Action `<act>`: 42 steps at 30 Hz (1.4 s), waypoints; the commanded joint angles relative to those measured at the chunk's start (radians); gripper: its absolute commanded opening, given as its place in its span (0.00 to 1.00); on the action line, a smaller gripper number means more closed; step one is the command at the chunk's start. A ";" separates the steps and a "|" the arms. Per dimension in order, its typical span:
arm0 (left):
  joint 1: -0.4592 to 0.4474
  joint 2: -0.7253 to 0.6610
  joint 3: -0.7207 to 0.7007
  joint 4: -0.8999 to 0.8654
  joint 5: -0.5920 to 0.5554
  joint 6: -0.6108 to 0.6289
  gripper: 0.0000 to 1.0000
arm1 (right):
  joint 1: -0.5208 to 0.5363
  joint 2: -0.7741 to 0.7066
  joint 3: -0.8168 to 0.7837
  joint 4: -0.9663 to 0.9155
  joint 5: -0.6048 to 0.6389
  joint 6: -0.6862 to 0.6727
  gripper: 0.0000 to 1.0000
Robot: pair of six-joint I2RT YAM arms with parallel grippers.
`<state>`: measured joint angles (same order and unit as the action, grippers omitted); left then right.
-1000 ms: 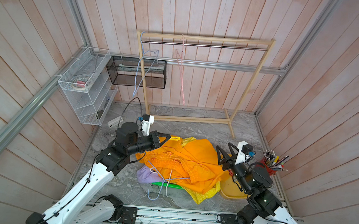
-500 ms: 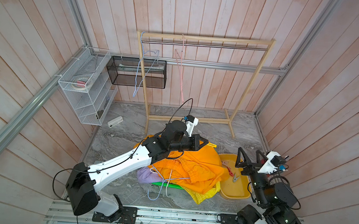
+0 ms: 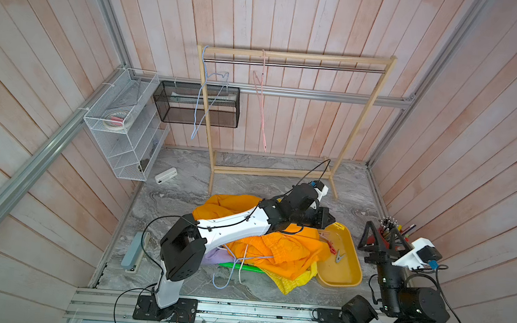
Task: Remove the clothespins securing shorts to the hanger
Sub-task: Place the clothespin in the storage box.
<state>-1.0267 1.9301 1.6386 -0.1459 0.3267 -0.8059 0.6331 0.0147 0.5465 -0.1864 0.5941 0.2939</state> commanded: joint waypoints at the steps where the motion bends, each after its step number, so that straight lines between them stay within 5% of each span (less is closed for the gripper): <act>1: -0.022 0.060 0.071 -0.013 0.022 0.029 0.00 | -0.002 -0.015 0.014 -0.012 0.011 0.005 0.98; 9: -0.067 0.194 0.140 -0.025 0.075 0.030 0.00 | -0.002 -0.015 0.000 0.019 0.012 0.000 0.98; 16: -0.069 0.233 0.151 -0.045 0.074 0.044 0.32 | -0.002 -0.013 -0.002 0.018 0.012 -0.001 0.98; 19: -0.067 0.230 0.152 -0.052 0.069 0.054 0.35 | -0.004 -0.007 0.000 0.017 0.013 -0.006 0.98; 24: -0.060 0.207 0.141 -0.045 0.074 0.062 0.60 | -0.002 0.030 0.010 0.005 0.006 -0.006 0.98; 25: -0.059 0.200 0.136 -0.037 0.076 0.063 0.73 | -0.004 0.037 0.012 0.004 0.005 -0.006 0.98; 26: -0.059 0.193 0.131 -0.034 0.079 0.065 0.98 | -0.003 0.043 0.014 0.003 0.004 -0.006 0.98; 31: -0.041 0.115 0.079 -0.069 0.051 0.081 1.00 | -0.002 0.082 0.016 0.023 -0.056 -0.036 0.98; 42: 0.021 -0.341 -0.271 -0.096 -0.186 0.113 1.00 | -0.003 0.302 0.077 0.007 -0.326 -0.098 0.98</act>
<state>-1.0191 1.6566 1.4212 -0.2131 0.2272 -0.7174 0.6331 0.2813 0.5911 -0.1814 0.3920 0.2314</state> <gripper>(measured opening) 0.997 0.981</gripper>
